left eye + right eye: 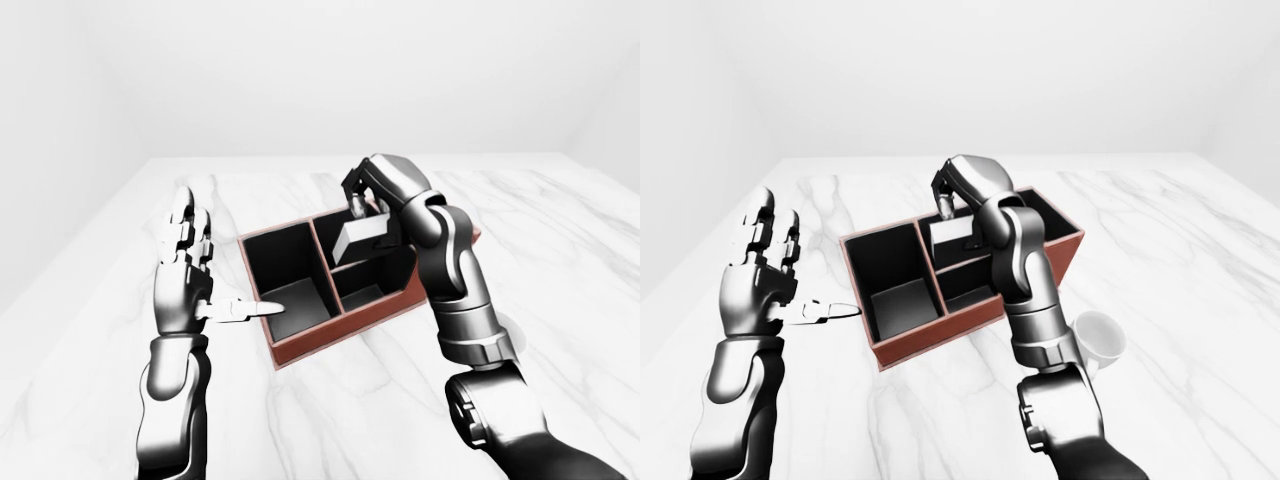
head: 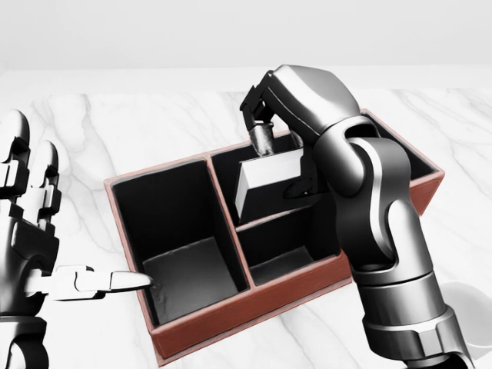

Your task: Pick up the book and place it in the front compartment of the caddy.

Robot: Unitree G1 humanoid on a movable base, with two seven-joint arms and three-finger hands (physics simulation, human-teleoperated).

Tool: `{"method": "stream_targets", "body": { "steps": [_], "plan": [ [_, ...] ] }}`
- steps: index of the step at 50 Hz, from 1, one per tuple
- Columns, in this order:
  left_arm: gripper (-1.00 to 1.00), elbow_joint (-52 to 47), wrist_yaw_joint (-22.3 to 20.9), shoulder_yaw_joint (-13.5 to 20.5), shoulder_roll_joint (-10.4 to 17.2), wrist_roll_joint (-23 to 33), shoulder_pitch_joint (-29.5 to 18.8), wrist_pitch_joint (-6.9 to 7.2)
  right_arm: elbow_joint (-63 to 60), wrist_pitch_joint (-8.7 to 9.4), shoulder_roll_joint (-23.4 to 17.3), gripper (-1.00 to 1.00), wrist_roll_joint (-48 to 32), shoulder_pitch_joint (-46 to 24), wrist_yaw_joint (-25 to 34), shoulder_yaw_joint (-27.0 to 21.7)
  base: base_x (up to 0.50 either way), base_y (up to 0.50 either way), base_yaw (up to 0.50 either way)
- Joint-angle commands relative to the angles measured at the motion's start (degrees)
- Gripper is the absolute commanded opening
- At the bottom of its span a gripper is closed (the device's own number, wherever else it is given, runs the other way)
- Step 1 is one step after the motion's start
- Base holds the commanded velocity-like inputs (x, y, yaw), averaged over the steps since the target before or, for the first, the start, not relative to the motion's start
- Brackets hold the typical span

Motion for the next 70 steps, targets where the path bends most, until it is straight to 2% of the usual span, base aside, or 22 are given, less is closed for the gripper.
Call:
{"method": "stream_targets", "body": {
  "steps": [1, 31, 40, 45, 56, 64, 70],
  "plan": [
    [1.00, 0.33, 0.00, -0.17, -0.07, 0.18, 0.08, 0.00, 5.25, 0.00, -0.31, -1.00, 0.09, -3.54, -3.40, -0.52, 0.00, 0.00, 0.00],
    [1.00, 0.56, 0.14, 0.51, 0.22, -0.10, -0.48, 0.00, 23.49, 0.00, 0.03, -1.00, 2.39, -11.66, -11.25, 0.15, 0.00, 0.00, 0.00],
    [1.00, 0.12, 0.18, 0.56, 0.29, -0.20, -0.57, 0.00, 27.15, -0.71, -0.27, -1.00, 2.98, -13.59, -12.82, 0.15, 0.00, 0.00, 0.00],
    [1.00, 0.63, 0.21, 0.45, 0.24, -0.10, -0.59, 0.00, 30.19, -1.93, -0.43, -1.00, 3.39, -14.96, -14.45, 0.20, 0.00, 0.00, 0.00],
    [1.00, 0.42, 0.25, 0.40, 0.25, -0.08, -0.55, 0.00, 32.79, -2.91, -0.59, -1.00, 3.96, -16.40, -15.74, 0.22, 0.00, 0.00, 0.00],
    [1.00, 0.35, 0.29, 0.31, 0.19, -0.04, -0.48, 0.00, 36.24, -4.87, -0.72, -1.00, 4.26, -17.49, -17.69, 0.38, 0.00, 0.00, 0.00],
    [1.00, 0.58, 0.22, 0.19, 0.12, 0.04, -0.26, 0.00, 40.64, -6.98, -0.90, -1.00, 4.44, -19.24, -20.43, 0.38, 0.00, 0.00, 0.00]
  ]
}}
